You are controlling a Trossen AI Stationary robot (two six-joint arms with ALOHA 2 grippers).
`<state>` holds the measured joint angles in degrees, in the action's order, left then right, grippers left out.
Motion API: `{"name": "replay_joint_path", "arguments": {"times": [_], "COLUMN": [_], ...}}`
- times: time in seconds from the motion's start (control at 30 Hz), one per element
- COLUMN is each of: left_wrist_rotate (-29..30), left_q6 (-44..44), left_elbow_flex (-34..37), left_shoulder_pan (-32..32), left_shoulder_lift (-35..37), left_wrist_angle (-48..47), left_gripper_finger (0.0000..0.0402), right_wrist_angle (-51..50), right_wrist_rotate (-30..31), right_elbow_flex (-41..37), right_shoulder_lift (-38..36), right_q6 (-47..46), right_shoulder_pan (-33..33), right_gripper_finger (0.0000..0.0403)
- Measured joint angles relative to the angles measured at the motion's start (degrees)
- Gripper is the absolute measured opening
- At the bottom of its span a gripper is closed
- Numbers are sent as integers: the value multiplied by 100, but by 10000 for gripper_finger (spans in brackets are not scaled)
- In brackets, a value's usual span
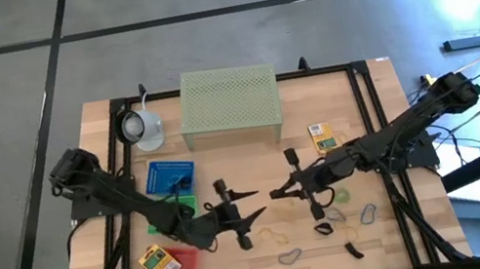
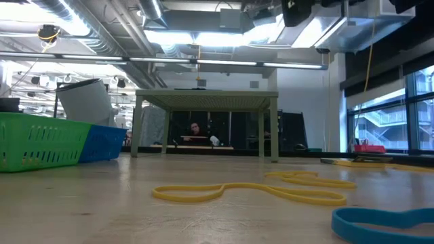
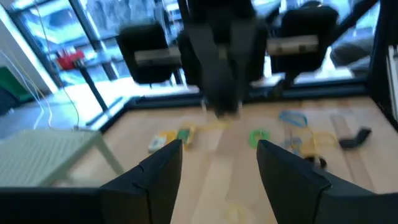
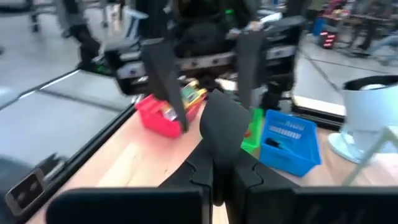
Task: Pick & Place Office Desk Supplies
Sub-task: Put the black rubber band into the blue bin
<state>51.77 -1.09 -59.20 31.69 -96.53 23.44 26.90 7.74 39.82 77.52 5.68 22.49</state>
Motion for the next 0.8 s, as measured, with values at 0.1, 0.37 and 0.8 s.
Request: {"name": "replay_joint_path", "arguments": {"times": [0.1, 0.37, 0.8], "left_wrist_rotate": [-135, -1413, -1830], "left_q6": [-373, -100, 32], "left_elbow_flex": [0, 0, 0], "left_shoulder_pan": [-117, -421, -609], "left_shoulder_lift": [-141, -195, -195], "left_wrist_angle": [660, 1080, 1196], "left_gripper_finger": [201, 202, 179], "right_wrist_angle": [-36, -37, -156], "right_wrist_rotate": [-266, -283, -265], "right_elbow_flex": [0, 0, 0], "right_shoulder_lift": [0, 0, 0], "right_q6": [94, 207, 250], "right_shoulder_pan": [-2, -1, -1], "right_gripper_finger": [15, 15, 16]}}
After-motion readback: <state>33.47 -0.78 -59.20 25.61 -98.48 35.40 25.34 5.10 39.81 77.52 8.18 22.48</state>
